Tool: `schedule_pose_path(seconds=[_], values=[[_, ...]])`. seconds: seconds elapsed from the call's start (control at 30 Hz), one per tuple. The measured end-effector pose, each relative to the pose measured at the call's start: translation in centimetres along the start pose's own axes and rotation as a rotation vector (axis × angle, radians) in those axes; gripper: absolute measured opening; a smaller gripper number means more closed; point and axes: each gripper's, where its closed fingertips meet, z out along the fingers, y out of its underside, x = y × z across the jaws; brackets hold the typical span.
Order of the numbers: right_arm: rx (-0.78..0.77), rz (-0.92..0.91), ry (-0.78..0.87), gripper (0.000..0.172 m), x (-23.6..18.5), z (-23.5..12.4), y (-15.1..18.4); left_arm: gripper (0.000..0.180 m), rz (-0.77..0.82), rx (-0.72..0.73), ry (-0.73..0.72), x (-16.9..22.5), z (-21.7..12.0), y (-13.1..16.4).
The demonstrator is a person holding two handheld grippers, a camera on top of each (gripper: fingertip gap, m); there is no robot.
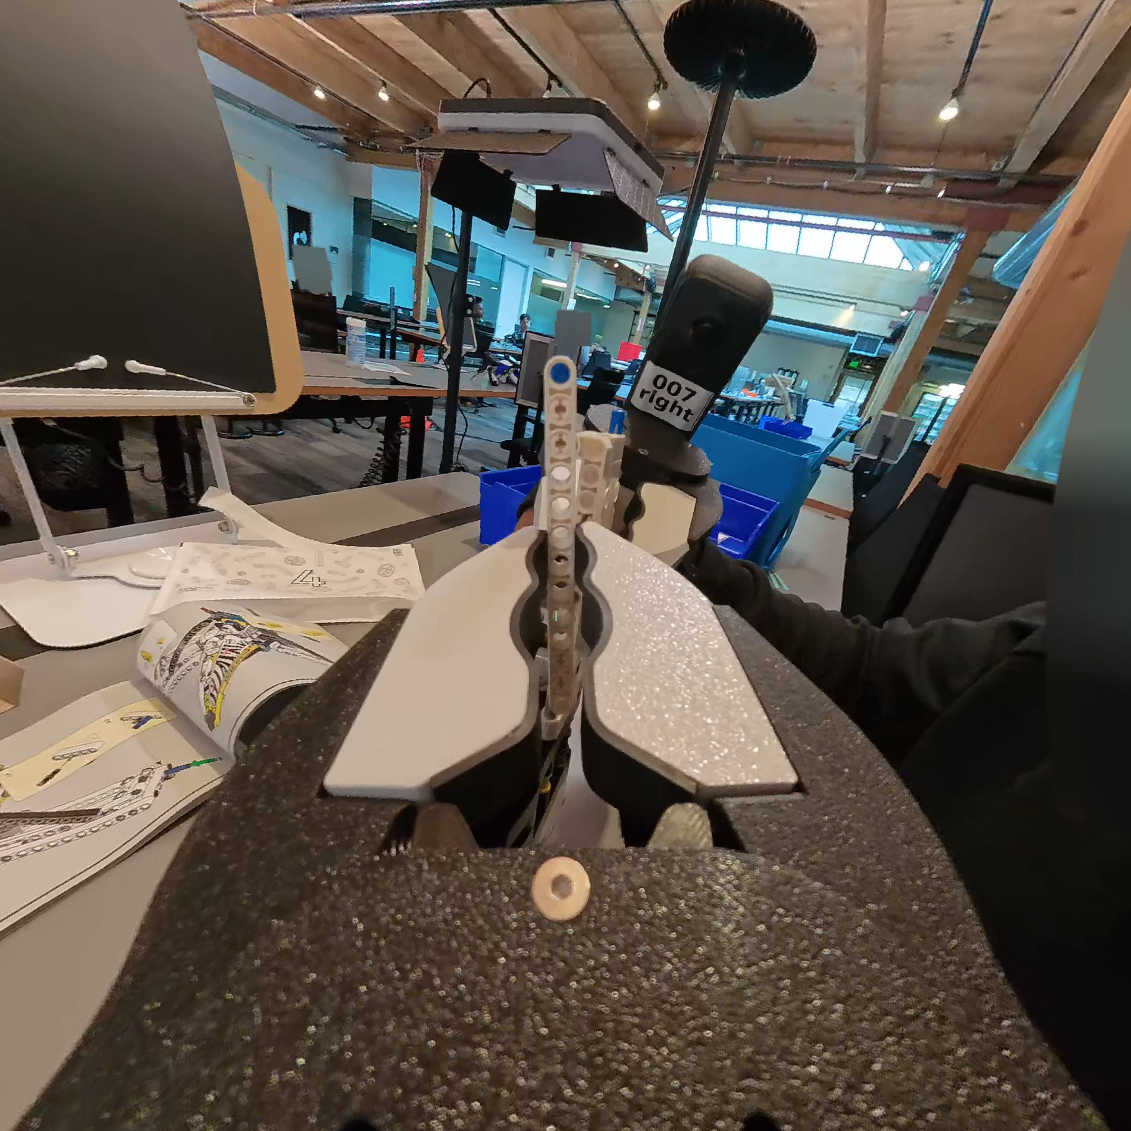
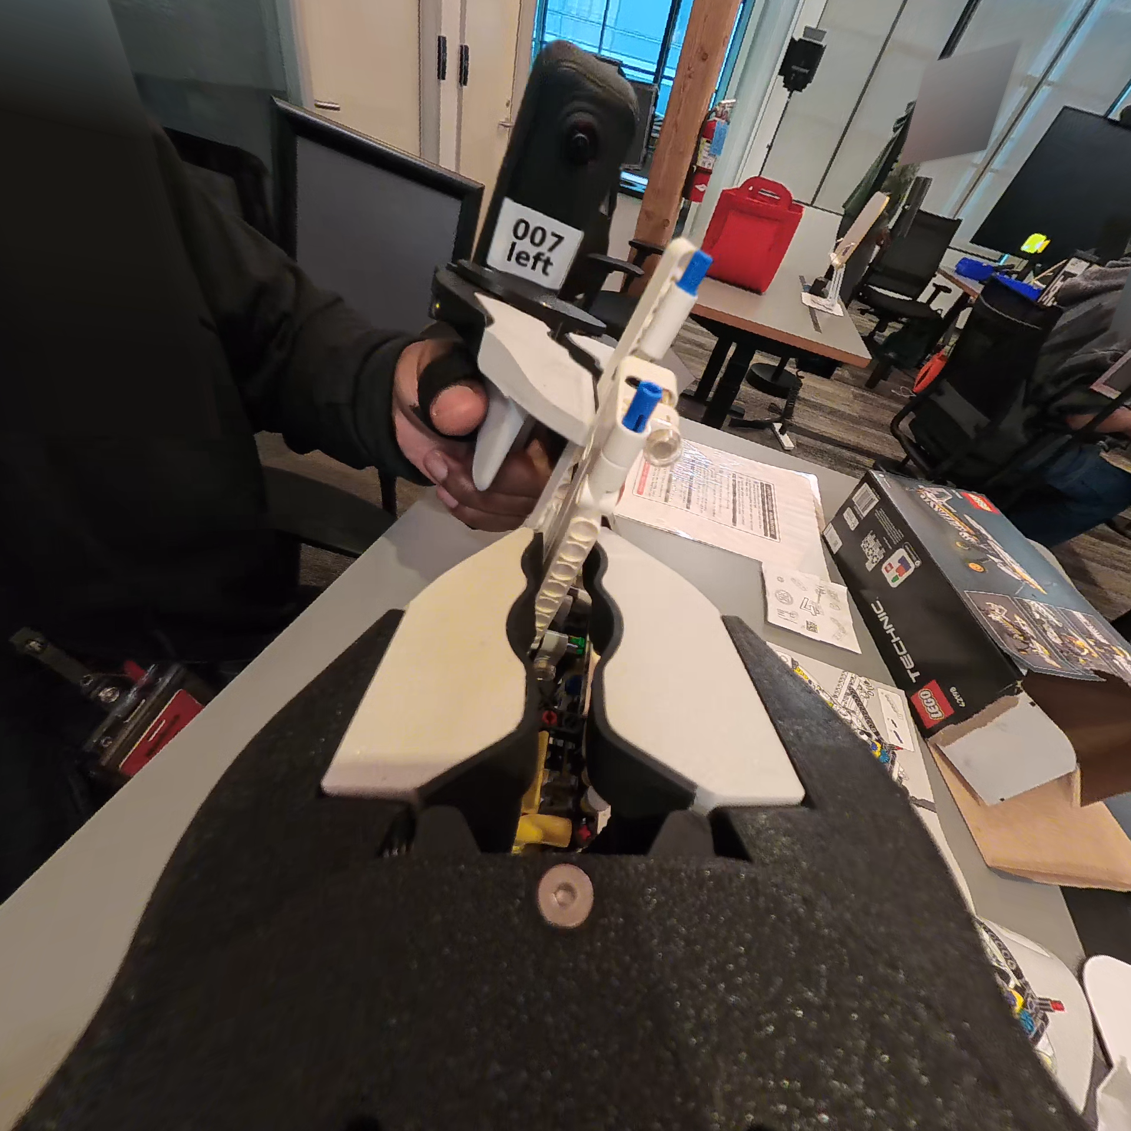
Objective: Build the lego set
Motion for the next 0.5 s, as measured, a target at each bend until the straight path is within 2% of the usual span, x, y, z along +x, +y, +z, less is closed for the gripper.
schedule_pose_path(seconds=[0.17, 0.5], values=[[0.003, -0.004, -0.007, 0.012, -0.16, 0.03, -0.09, 0.007, 0.045, -0.022, -0.044, -0.03, 0.11, 0.44], [0.020, -0.013, -0.034, 0.012, -0.61, -0.05, -0.20, 0.008, 0.008, -0.092, -0.028, 0.38, 0.09, 0.89]])
